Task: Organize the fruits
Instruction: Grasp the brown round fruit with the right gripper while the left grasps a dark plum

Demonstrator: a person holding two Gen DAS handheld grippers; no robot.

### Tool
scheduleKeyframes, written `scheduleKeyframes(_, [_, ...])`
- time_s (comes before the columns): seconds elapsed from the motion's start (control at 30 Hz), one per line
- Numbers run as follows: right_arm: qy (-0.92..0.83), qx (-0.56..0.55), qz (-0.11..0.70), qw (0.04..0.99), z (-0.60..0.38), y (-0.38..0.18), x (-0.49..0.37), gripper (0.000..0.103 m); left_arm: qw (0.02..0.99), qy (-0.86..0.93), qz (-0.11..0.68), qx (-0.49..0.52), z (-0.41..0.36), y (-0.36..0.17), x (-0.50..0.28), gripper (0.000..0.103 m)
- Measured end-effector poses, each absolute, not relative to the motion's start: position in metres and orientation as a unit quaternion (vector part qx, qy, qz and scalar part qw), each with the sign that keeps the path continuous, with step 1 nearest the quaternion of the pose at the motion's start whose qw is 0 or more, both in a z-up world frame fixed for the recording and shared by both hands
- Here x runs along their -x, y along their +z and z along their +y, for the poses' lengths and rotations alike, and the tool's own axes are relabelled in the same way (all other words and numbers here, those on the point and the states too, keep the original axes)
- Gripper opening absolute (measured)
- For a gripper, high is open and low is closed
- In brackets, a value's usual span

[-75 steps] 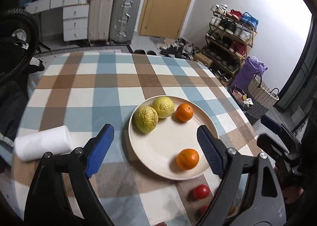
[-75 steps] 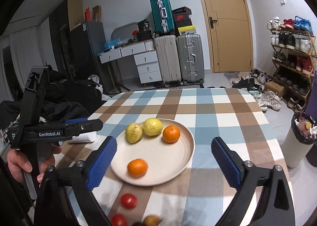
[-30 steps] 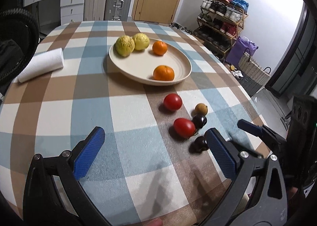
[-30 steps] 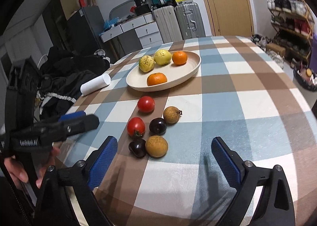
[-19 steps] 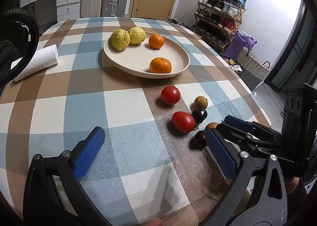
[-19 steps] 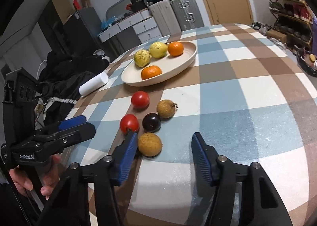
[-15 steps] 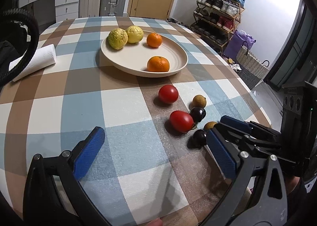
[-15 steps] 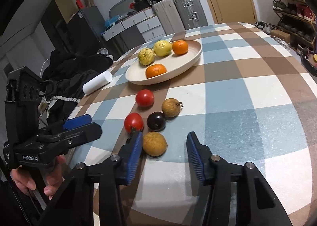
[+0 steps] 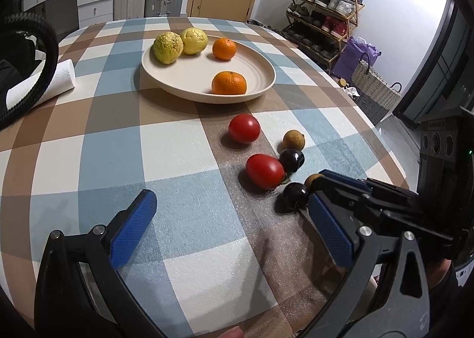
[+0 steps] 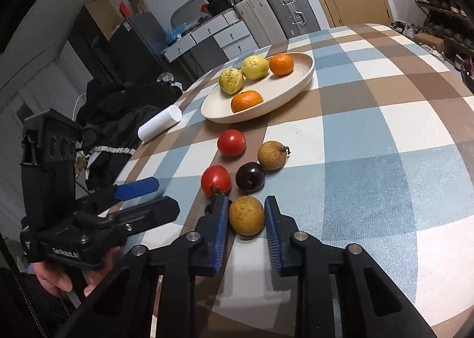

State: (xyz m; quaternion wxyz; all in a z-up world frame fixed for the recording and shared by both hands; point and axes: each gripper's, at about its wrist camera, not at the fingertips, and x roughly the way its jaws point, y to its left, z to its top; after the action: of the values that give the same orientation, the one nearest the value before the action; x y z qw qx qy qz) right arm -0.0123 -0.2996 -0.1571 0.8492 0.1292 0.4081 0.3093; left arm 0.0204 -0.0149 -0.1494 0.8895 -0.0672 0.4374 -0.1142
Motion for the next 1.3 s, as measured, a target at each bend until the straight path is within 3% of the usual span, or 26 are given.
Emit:
scheduleKeyframes(0.73, [0.267,-0.115,0.363,0.885,-0.326,-0.138,0.02,0.025,0.875,-0.119,0.464,0.071,-0.061,-0.162,-0.039,0.101])
scheduleKeyframes(0.87, [0.26,-0.113,0.357,0.89,-0.331,-0.138,0.021,0.025,0.873,-0.104,0.468,0.089,-0.062,-0.164,-0.042,0.096])
scheduleKeyframes(1.13, [0.254,-0.119,0.35,0.894,-0.342,-0.137,0.024,0.025,0.873,-0.111,0.468,0.076,-0.07,-0.163,-0.04,0.05])
scheduleKeyframes(1.3, [0.254,-0.122,0.349,0.894,-0.343,-0.137,0.024,0.025,0.868,-0.134,0.473,0.071,-0.077,-0.163,-0.034,0.029])
